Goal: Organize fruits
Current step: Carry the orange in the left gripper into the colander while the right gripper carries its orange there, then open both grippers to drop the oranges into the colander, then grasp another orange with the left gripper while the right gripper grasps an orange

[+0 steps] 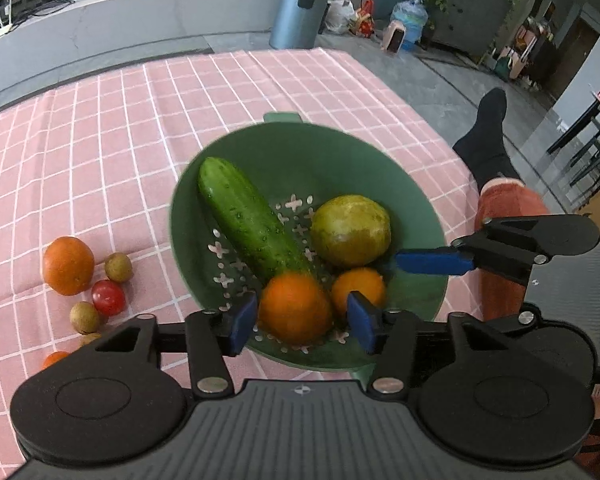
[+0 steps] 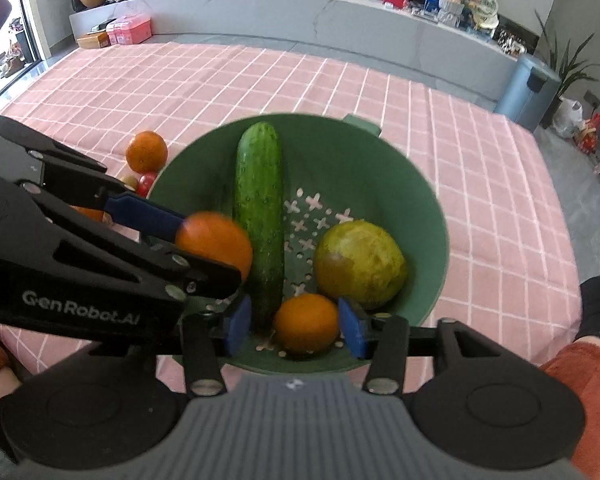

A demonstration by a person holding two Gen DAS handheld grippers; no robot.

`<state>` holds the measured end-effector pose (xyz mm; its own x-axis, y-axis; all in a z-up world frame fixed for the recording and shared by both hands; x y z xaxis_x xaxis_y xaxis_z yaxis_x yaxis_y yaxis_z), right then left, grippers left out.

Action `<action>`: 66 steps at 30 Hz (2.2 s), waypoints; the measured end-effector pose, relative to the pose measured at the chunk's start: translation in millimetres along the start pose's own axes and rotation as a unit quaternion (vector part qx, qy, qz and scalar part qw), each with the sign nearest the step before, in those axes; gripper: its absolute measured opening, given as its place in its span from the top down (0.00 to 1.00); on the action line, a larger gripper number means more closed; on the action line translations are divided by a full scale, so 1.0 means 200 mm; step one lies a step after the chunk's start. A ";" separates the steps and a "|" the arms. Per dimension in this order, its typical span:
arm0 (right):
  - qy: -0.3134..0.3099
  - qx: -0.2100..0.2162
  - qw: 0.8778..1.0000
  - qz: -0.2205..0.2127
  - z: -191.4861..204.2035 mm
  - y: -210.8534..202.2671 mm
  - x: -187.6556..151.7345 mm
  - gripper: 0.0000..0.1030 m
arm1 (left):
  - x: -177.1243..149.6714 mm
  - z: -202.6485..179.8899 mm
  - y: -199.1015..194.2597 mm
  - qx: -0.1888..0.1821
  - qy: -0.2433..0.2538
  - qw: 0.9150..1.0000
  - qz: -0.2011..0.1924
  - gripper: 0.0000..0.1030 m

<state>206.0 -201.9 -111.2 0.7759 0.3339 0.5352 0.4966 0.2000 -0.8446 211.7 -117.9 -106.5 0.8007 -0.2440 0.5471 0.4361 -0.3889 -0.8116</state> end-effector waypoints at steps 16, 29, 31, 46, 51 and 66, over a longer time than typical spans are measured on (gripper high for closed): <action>0.027 -0.040 0.988 -0.150 0.16 -0.30 0.10 0.37 | -0.02 0.12 -0.45 0.057 0.003 0.993 -0.107 0.38; -0.028 -0.006 0.982 -0.188 0.48 -0.26 0.12 0.37 | -0.22 0.45 -0.57 0.084 -0.049 0.991 -0.090 0.38; -0.035 -0.001 0.981 -0.188 0.51 -0.25 0.13 0.37 | -0.24 0.49 -0.56 0.086 -0.053 0.991 -0.091 0.37; -0.113 0.006 0.977 -0.183 0.62 -0.10 0.20 0.53 | -0.40 0.60 -0.46 0.076 -0.047 0.992 -0.089 0.33; -0.126 0.010 0.976 -0.177 0.62 -0.06 0.24 0.55 | -0.44 0.64 -0.36 0.079 -0.054 0.993 -0.070 0.32; -0.150 0.029 0.975 -0.161 0.70 0.09 0.29 0.55 | -0.43 0.76 -0.16 0.063 -0.101 0.992 -0.053 0.45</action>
<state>206.3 -49.9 -97.5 0.4305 0.4976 0.7530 0.6665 0.3873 -0.6370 190.9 49.7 -159.2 0.8084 -0.0204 0.5883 0.5591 -0.2861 -0.7782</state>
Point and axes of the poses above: each gripper's, at about its wrist camera, not at the fingertips, and y roughly the way its jaws point, z to its left, x to its top, the point moved 10 cm from there along y, roughly the way its jaws point, and after that the axes turned 4 degrees about y, right-handed, at the moved point
